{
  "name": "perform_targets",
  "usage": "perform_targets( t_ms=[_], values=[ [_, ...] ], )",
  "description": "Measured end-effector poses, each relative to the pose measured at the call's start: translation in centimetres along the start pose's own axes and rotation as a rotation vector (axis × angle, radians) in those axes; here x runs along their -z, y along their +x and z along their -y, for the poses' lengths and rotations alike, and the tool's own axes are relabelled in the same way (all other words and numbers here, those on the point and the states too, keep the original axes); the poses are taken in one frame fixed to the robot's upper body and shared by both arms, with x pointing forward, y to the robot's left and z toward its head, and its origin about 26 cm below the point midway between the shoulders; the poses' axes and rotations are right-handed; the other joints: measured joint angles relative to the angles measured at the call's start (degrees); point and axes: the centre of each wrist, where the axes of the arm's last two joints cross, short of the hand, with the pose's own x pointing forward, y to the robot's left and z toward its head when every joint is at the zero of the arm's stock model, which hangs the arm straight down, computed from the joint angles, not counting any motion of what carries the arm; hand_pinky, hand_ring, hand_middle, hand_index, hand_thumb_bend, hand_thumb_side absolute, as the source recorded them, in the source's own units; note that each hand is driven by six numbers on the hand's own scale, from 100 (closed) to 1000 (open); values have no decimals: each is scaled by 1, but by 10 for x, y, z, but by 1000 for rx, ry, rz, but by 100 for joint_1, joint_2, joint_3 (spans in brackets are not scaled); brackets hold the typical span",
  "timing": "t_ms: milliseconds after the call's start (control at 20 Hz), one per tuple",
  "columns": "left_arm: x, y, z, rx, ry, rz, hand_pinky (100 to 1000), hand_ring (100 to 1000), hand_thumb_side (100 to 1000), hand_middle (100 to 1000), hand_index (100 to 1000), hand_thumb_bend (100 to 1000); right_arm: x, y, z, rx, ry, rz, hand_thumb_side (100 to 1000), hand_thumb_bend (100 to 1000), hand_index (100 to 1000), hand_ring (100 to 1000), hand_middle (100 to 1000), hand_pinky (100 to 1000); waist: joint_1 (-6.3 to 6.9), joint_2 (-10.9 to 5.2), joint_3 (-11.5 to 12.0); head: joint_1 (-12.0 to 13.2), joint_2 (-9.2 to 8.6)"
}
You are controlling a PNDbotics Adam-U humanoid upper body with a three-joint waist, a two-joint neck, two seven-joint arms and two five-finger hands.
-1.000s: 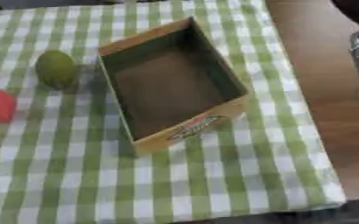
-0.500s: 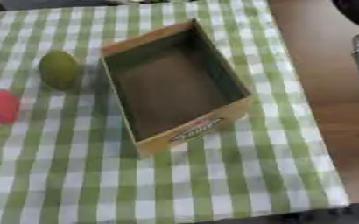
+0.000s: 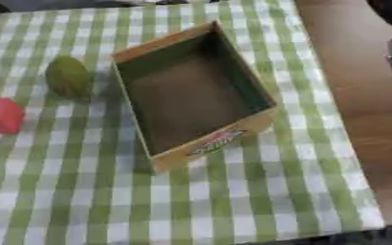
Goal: Pick up objects on the table and place them in the box.
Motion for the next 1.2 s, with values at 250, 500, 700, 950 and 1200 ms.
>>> perform_targets(
  t_ms=[250,500,700,950,1200],
  values=[
    [9,-4,-4,-7,26,-35,942,912,244,879,937,494,2,0,-1,3,0,5,313,100,793,567,506,861,-14,46,-29,49,-49],
    [17,-10,-2,-26,13,-54,935,910,234,874,928,463,2,0,-1,3,-1,8,331,100,793,571,505,862,-20,81,-55,75,-55],
    [23,-12,0,-38,3,-55,928,907,236,868,923,450,3,0,-1,4,-2,9,334,100,793,570,503,862,-33,114,-71,92,-92],
    [28,-14,4,-47,-19,-55,927,908,236,867,919,470,4,0,-1,4,-5,13,340,100,793,571,502,863,-57,146,-87,124,-112],
    [29,-16,6,-41,-43,-52,927,910,214,868,917,461,4,0,-1,4,-7,14,345,100,793,572,502,863,-59,158,-87,128,-121]
  ],
)
